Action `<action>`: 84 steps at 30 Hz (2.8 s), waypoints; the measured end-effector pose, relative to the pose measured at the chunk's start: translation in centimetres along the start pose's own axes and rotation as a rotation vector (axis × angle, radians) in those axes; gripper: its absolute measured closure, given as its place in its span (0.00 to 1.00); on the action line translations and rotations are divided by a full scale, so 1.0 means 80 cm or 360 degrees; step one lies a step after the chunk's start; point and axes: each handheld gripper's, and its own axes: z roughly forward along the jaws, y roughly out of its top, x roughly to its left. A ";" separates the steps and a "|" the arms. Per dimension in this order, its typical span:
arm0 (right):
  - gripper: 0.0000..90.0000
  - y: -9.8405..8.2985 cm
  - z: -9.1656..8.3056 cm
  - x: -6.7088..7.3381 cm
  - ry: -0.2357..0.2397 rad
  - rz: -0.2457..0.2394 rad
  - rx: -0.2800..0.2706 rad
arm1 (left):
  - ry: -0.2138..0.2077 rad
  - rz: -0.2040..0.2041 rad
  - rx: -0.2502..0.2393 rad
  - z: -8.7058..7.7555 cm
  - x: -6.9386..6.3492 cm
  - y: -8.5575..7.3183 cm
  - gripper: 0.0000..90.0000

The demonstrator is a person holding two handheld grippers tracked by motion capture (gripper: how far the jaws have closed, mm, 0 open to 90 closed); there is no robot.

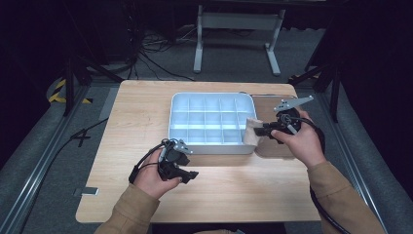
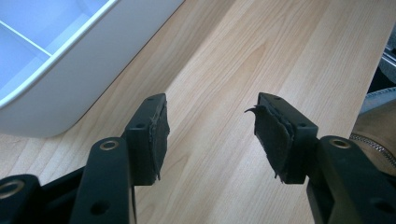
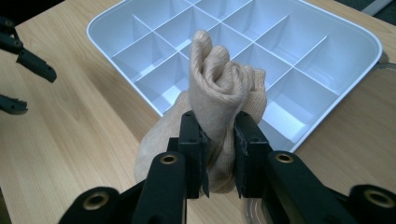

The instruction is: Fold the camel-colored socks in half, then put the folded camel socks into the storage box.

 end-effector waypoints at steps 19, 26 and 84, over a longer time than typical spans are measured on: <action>0.84 0.005 0.016 -0.036 -0.0123 -0.0007 0.0020 | -0.0015 0.0003 0.0011 0.004 0.005 0.002 0.50; 0.84 0.007 0.031 -0.039 -0.0157 -0.0017 0.0066 | -0.0016 -0.0004 0.0017 0.001 0.006 0.002 0.50; 0.83 0.006 0.165 -0.027 -0.0229 -0.0040 0.0955 | 0.0036 -0.0155 0.0012 -0.012 0.012 -0.032 0.49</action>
